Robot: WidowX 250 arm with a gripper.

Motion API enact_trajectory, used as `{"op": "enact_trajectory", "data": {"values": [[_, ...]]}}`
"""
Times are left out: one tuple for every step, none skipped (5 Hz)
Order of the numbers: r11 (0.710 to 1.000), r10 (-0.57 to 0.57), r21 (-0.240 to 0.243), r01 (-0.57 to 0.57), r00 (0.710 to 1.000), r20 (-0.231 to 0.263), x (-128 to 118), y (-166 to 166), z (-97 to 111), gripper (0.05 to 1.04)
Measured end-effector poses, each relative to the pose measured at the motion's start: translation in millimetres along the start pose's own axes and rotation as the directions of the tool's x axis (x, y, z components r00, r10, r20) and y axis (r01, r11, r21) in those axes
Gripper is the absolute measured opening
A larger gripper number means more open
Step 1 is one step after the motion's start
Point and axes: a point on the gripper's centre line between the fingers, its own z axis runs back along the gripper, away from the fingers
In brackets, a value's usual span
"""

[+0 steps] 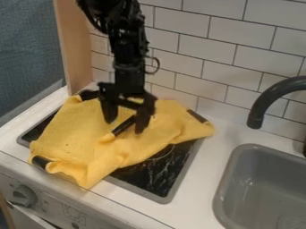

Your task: Fold the cloth from right to centre

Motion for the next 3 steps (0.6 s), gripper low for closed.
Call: {"op": "enact_trajectory", "data": {"values": [[1.000,-0.001,-0.009,0.001,1.000,0.016,-1,-1,13,1.004],[1.000,0.007,-0.030,-0.005,0.998,0.059,0,0,33,0.999],[0.999,-0.008,-0.050,0.013,0.995,0.098,-3,1,45,0.999]]}}
